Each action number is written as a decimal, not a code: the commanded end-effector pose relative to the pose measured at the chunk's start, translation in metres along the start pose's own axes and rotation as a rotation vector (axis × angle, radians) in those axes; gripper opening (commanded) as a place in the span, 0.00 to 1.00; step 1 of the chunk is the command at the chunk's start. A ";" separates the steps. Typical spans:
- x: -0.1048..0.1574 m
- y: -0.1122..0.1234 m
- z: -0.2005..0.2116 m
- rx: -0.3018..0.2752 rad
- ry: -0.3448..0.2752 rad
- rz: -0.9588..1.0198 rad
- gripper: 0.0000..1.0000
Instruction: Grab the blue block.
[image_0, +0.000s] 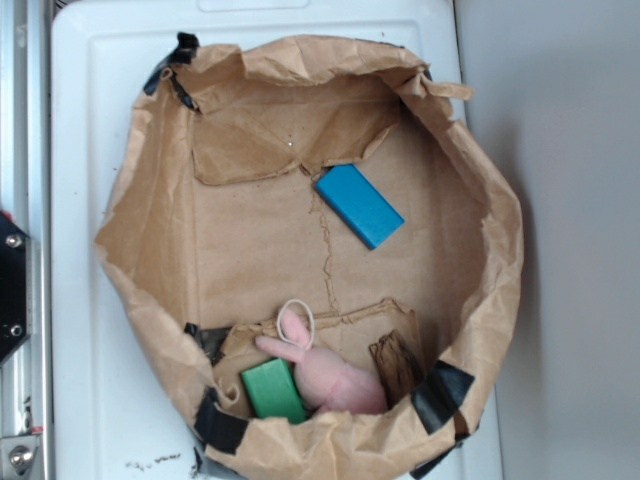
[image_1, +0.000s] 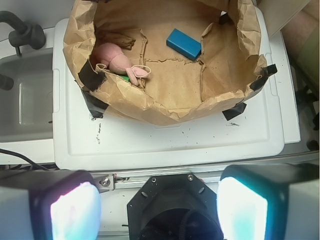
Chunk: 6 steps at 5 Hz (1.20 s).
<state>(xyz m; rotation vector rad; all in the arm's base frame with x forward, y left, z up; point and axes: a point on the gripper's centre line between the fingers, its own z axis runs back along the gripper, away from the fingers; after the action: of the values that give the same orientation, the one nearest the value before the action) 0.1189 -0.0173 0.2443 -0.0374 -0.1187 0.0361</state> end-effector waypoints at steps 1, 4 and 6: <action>0.000 0.000 0.000 0.000 0.000 0.000 1.00; 0.112 -0.015 -0.050 -0.060 0.041 -0.299 1.00; 0.112 -0.015 -0.050 -0.060 0.041 -0.299 1.00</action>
<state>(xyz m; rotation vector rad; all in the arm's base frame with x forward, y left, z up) 0.2332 -0.0284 0.1958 -0.0868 -0.0318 -0.2801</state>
